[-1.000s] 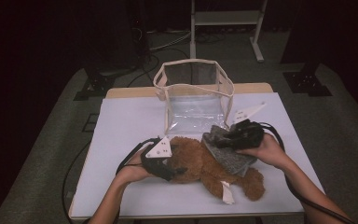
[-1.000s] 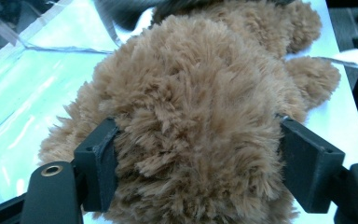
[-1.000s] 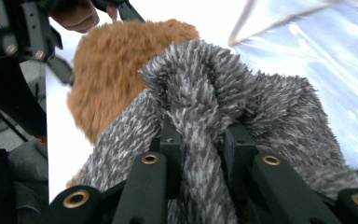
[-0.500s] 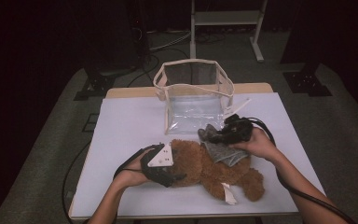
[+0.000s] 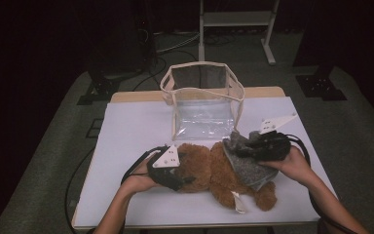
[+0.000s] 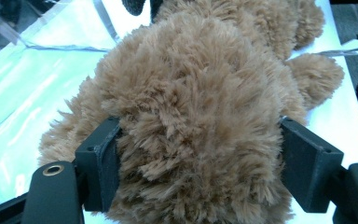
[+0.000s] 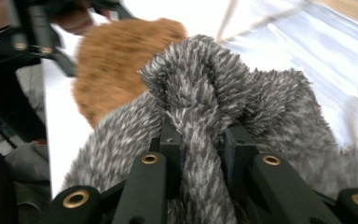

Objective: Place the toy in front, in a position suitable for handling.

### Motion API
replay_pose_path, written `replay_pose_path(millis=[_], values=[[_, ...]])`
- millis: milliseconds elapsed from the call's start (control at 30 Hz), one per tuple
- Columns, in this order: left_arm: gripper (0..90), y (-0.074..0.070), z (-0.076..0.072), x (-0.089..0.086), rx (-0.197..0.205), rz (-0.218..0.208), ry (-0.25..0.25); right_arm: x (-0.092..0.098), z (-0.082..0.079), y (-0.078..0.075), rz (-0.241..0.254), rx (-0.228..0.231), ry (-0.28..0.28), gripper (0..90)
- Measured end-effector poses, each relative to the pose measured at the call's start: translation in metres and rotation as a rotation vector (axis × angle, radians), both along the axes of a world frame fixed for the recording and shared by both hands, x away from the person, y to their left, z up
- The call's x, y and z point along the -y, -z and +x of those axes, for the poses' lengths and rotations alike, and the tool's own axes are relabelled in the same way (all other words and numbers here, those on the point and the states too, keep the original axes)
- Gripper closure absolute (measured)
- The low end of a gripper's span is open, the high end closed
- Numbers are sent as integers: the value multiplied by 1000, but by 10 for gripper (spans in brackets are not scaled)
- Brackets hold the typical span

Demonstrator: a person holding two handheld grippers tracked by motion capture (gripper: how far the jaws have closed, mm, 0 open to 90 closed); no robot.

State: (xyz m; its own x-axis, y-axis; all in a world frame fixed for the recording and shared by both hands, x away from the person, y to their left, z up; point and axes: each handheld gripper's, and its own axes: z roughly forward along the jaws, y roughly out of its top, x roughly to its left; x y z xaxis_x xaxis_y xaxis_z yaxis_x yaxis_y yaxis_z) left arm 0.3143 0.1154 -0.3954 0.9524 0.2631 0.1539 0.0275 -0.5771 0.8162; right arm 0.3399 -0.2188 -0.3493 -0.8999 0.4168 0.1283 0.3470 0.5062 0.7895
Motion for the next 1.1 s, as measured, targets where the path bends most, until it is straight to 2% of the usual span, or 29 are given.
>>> replay_pose_path(millis=[167, 267, 333, 400, 500, 567, 700, 800, 833, 1000, 1100], values=[[235, 2, 5, -4, -2, -29, -36, -40, -11, -2, -21, 46, -95, 730], [235, 3, 5, -5, -7, -34, -43, -47, -16, 0, -56, 91, -116, 728], [238, 3, 4, -6, -5, -38, -44, -40, -17, 1, -40, 86, -101, 728], [239, 2, 3, -7, -7, -38, -35, -29, -17, 2, -43, 98, -82, 725], [239, -1, -1, -11, -6, -19, -3, -11, -19, 5, -42, 114, -38, 724], [243, -2, -3, -16, -3, -4, 7, 0, -20, 7, -23, 106, -16, 724], [287, 3, -3, -19, -15, -11, 1, 4, -28, 6, -13, 115, -4, 723], [304, 4, -1, -16, -20, -18, 3, -11, -31, 0, -48, 148, -30, 724], [307, 4, -1, -15, -23, -22, 4, -19, -31, -2, -45, 147, -50, 724], [315, 5, -4, -16, -25, -18, 21, -65, -19, -9, -84, 158, -152, 723], [314, 6, -6, -16, -24, -2, 34, -84, -10, -5, -126, 155, -170, 723]])
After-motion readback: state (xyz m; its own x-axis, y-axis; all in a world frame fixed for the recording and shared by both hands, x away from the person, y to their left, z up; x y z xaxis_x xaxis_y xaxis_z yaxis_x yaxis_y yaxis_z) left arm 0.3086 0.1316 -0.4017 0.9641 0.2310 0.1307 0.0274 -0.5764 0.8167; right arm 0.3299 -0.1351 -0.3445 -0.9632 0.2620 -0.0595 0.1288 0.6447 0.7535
